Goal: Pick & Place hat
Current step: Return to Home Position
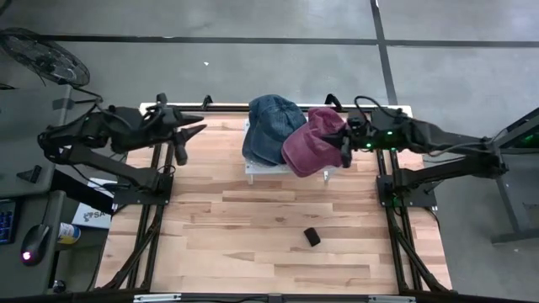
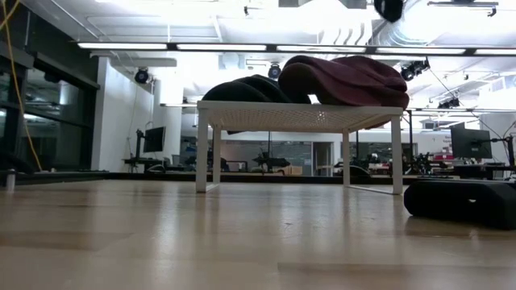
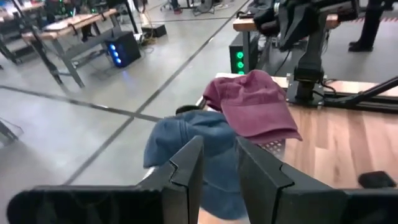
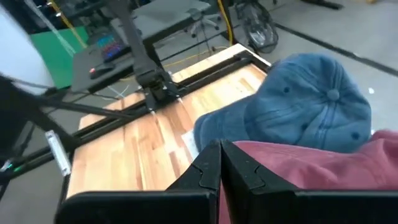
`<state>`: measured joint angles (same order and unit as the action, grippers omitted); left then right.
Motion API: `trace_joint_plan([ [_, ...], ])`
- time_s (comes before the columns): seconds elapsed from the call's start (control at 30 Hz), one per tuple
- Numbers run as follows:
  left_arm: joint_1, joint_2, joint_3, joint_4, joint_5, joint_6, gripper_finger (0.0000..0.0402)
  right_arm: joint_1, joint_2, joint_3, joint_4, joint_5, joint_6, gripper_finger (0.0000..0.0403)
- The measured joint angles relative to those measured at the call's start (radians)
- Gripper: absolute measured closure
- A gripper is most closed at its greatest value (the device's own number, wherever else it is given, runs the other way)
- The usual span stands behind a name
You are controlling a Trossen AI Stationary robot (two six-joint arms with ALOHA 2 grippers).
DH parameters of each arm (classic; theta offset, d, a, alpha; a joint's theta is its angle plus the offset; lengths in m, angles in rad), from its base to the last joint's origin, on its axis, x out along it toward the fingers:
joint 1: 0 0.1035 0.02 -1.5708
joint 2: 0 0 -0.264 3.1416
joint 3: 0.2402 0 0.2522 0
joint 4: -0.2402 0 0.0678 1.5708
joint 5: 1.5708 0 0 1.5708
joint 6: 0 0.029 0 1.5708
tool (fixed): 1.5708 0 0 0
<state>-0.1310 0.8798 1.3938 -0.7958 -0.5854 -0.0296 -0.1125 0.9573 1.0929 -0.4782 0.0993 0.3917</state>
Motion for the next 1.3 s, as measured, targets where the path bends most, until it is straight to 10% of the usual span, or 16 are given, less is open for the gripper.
trace_joint_plan([
  [0.57, 0.0, -0.362, -0.452, 0.099, -0.025, -0.239, 0.0312, 0.148, -0.141, 0.034, -0.248, 0.233, 0.0, 0.0403],
  [1.3, 0.0, -0.655, -0.746, 0.222, 0.082, -0.325, 0.0312, 0.153, -0.483, -0.59, 0.304, 0.18, 0.103, 0.0403],
])
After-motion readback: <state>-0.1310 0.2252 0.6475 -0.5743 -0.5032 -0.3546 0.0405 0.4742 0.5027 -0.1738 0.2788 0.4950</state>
